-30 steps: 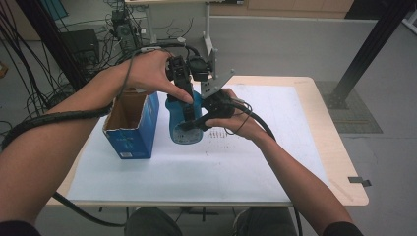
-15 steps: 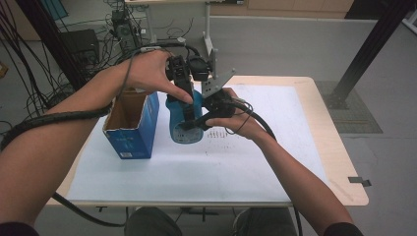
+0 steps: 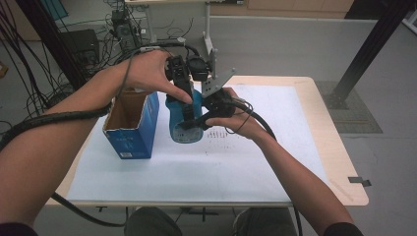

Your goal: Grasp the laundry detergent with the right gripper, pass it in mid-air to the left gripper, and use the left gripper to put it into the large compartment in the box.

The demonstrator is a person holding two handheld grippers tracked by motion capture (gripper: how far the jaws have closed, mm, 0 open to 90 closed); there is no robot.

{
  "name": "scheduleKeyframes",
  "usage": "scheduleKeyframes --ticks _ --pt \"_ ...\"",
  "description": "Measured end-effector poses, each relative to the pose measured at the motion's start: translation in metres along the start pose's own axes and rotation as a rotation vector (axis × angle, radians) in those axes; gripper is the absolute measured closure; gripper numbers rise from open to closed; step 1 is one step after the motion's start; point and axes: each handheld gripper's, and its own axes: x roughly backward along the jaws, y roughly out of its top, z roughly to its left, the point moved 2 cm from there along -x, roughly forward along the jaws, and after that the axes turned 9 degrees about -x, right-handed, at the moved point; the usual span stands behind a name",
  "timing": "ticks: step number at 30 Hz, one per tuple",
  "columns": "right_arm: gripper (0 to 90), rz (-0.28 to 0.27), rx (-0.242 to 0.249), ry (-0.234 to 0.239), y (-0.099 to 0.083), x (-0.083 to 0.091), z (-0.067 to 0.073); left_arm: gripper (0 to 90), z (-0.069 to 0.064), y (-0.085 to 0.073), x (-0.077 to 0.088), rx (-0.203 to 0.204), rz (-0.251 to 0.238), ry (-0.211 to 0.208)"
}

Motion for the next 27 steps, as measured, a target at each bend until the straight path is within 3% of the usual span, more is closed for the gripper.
scheduleKeyframes --ticks 11,12,14,27 --pt "43.7 0.004 0.021 -0.018 -0.0002 -0.0007 -0.0014 6.5 -0.0006 0.0009 0.0003 -0.002 0.0 0.006" --pt "43.7 0.003 0.0 -0.001 -0.0001 -0.0004 0.0008 6.5 -0.0007 0.0009 0.0004 -0.001 0.001 0.006" --pt "43.7 0.004 0.02 -0.018 -0.0002 -0.0005 -0.0014 6.5 -0.0008 0.001 0.0004 -0.002 0.004 0.007" --pt "43.7 0.004 0.009 -0.007 -0.0001 -0.0003 0.0001 6.5 -0.0009 0.0008 0.0004 -0.001 0.006 0.009"
